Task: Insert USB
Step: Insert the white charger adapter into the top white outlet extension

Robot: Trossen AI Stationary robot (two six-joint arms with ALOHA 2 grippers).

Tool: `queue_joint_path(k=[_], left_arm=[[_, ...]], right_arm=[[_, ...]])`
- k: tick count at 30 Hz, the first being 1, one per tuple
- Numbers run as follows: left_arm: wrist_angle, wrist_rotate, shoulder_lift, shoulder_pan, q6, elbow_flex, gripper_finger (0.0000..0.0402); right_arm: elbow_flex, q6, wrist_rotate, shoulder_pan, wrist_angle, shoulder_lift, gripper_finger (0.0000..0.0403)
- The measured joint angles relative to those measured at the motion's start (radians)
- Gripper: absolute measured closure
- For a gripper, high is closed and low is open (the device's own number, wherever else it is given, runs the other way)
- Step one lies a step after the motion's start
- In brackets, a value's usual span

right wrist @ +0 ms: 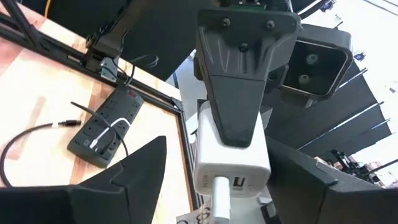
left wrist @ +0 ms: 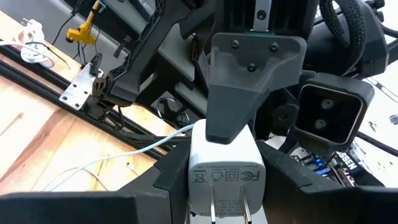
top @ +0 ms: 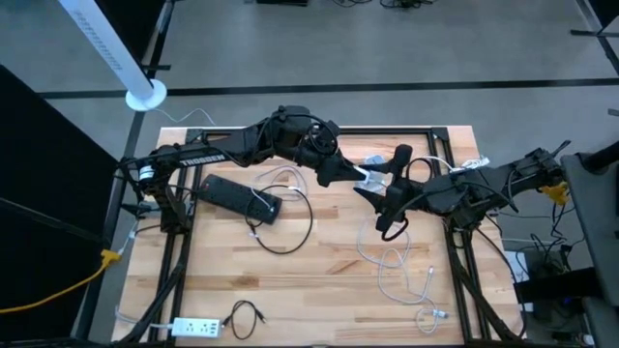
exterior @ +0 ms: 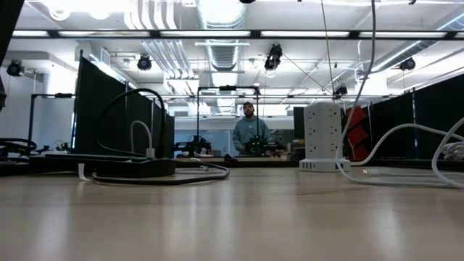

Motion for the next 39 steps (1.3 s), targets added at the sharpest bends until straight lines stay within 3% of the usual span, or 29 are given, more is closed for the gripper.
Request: queue_joint_path(k=[4,10,23,25,32,35,39], left_arm=[[0.005,0.000,0.000,0.000,0.000,0.001,0.0276],[-0.001,0.015,0.000,0.000,0.001,0.001,0.0276],[-0.049,0.016,-0.001,0.007,0.023,0.002,0.0276],[-0.052,0.016,-0.001,0.007,0.046,0.002,0.0253],[-0.096,0.015,-0.002,0.014,0.114,0.002,0.0102],[-0.124,-0.002,-0.002,0.023,0.154,0.002,0.0071],[-0.137,-0.029,-0.025,0.039,0.237,0.001,0.0058]], right_arm=[[0.000,-0.013,0.020,-0.011,0.000,0.007,0.0192],[0.000,-0.011,0.043,-0.013,0.019,0.021,0.0264],[0.000,0.027,0.041,-0.011,0.003,0.023,0.0261],[0.000,0.040,0.041,-0.011,0.001,0.022,0.0261],[0.000,0.121,0.018,-0.011,-0.014,-0.001,0.0261],[0.000,0.175,0.020,-0.011,-0.066,-0.021,0.0261],[0.000,0.352,0.030,-0.010,-0.221,-0.064,0.0261]])
